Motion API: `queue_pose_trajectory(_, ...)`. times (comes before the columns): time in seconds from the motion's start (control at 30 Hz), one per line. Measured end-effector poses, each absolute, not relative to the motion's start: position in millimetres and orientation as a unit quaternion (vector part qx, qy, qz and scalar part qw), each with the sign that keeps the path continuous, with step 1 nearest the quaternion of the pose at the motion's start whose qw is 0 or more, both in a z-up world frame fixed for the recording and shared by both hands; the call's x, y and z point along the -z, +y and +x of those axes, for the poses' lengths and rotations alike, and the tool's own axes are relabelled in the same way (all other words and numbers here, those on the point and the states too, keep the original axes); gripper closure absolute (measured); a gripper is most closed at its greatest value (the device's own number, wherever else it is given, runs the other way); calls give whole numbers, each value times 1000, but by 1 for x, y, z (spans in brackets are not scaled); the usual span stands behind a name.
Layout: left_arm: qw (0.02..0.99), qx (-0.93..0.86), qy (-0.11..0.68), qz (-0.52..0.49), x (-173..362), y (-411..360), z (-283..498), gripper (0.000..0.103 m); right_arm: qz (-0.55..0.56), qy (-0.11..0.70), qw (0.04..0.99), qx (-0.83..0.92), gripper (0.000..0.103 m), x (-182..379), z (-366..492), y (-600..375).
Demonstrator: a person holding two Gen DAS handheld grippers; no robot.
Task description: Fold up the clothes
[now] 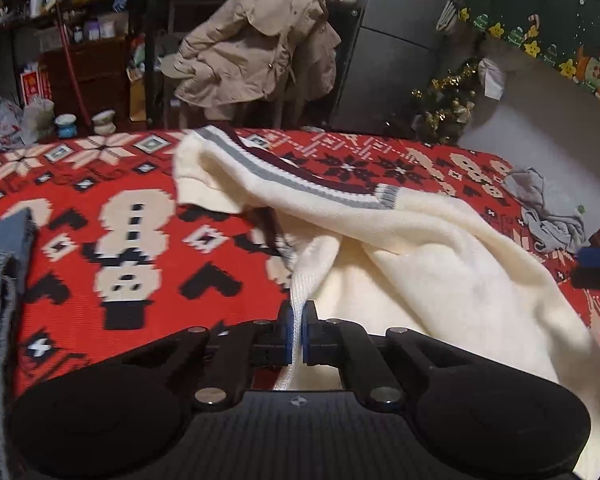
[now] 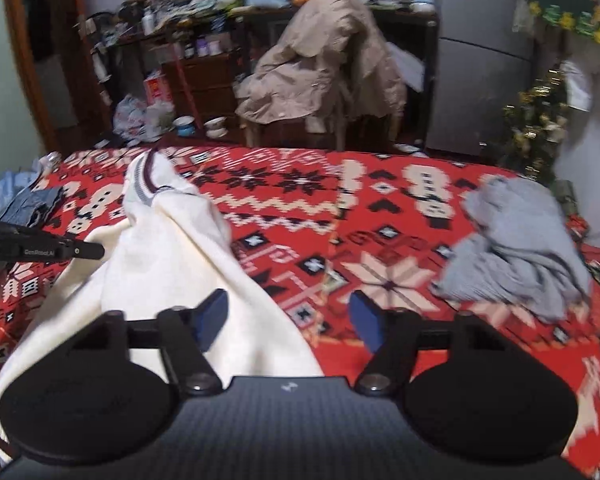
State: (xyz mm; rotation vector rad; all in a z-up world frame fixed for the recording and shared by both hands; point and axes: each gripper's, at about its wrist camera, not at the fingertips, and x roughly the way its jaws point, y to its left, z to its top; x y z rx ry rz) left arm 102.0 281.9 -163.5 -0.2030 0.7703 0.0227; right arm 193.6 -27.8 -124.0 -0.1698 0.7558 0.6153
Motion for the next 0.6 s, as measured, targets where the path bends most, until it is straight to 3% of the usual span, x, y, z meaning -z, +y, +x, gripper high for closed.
queue_pose_trajectory(0.1, 923, -27, 368, -113, 158, 296, 84, 99, -90, 374, 867, -317, 41, 137, 212, -6)
queue_pose_trajectory(0.17, 923, -39, 361, -130, 153, 306, 70, 99, -96, 387, 858, -325, 66, 147, 220, 7)
queue_pose_trajectory(0.2, 923, -47, 357, -139, 150, 312, 62, 99, -99, 394, 853, -328, 95, 152, 223, 13)
queue_pose_trajectory(0.6, 912, -113, 336, -205, 139, 329, -52, 99, -65, 401, 825, -393, 97, 144, 127, 14)
